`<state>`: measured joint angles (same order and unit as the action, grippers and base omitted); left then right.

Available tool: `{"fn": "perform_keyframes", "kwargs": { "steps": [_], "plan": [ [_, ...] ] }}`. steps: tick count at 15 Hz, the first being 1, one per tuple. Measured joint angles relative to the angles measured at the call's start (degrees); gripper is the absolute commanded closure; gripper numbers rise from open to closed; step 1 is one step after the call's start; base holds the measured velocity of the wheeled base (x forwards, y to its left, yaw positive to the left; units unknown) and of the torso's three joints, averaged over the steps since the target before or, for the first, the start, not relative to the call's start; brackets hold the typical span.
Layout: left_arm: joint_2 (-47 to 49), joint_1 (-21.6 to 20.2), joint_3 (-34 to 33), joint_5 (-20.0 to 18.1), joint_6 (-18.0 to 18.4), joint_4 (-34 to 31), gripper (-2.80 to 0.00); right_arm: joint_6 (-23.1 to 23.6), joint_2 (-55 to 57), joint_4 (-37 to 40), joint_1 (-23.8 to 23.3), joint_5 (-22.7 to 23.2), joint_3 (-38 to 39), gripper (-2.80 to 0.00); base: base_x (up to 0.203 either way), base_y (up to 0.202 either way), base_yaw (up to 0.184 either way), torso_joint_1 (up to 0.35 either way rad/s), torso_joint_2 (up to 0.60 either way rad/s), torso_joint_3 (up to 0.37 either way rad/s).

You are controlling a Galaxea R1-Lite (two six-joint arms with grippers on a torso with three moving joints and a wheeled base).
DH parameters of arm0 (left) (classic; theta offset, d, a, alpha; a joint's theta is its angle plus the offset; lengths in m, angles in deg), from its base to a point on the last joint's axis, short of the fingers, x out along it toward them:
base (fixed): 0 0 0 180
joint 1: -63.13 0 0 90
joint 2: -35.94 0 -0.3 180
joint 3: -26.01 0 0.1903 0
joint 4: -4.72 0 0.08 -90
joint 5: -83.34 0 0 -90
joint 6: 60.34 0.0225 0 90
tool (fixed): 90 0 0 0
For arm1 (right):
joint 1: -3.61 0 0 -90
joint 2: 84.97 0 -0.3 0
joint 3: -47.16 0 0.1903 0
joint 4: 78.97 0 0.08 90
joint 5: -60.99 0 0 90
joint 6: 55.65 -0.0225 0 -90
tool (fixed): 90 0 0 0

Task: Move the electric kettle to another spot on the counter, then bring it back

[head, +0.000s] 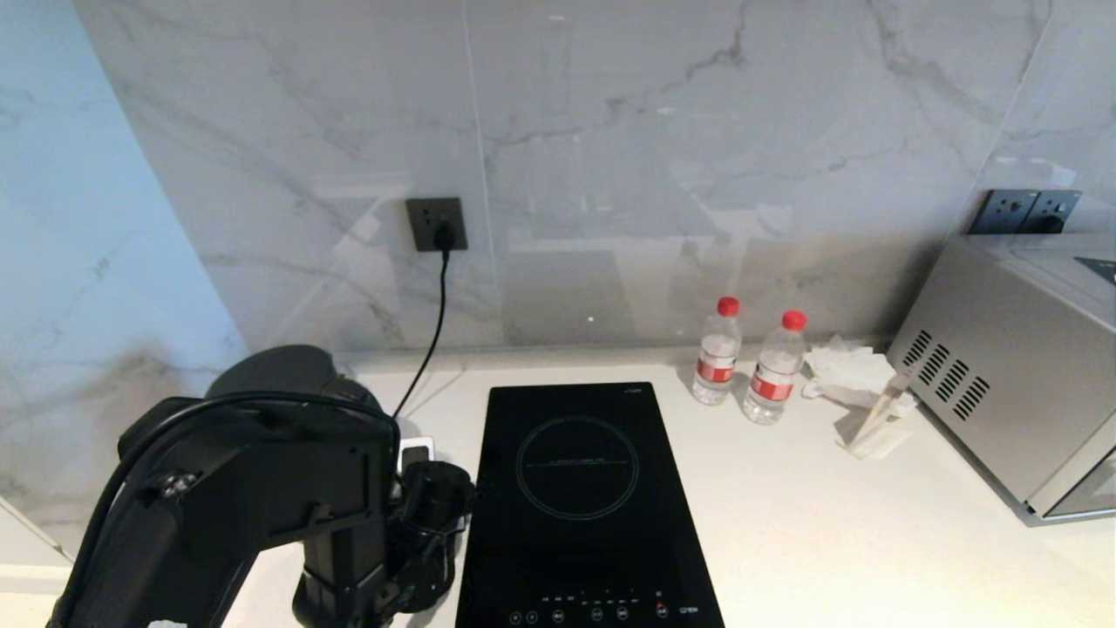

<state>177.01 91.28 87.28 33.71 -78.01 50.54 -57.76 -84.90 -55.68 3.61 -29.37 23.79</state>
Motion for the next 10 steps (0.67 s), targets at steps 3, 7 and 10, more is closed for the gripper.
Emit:
{"fn": "perform_keyframes", "kwargs": {
  "steps": [3, 7, 10],
  "plan": [
    [0.51, -1.16, 1.77, 0.05, 0.71, 0.02, -2.8, 0.0, 0.0, -0.02, 0.0, 0.0, 0.0, 0.0, 0.0, 0.0, 0.0, 0.0, 0.0, 0.0],
    [0.91, -2.4, 2.66, 0.2, 1.36, 0.11, -2.8, 0.0, 0.0, 0.0, 0.0, 0.02, 0.0, 0.0, 0.0, 0.0, 0.0, 0.0, 0.0, 0.0],
    [0.91, -2.6, 2.49, 0.35, 1.42, 0.14, -2.8, -0.01, 0.0, 0.01, 0.0, 0.01, 0.0, 0.0, 0.0, 0.0, 0.0, 0.0, 0.0, 0.0]
  ]
}}
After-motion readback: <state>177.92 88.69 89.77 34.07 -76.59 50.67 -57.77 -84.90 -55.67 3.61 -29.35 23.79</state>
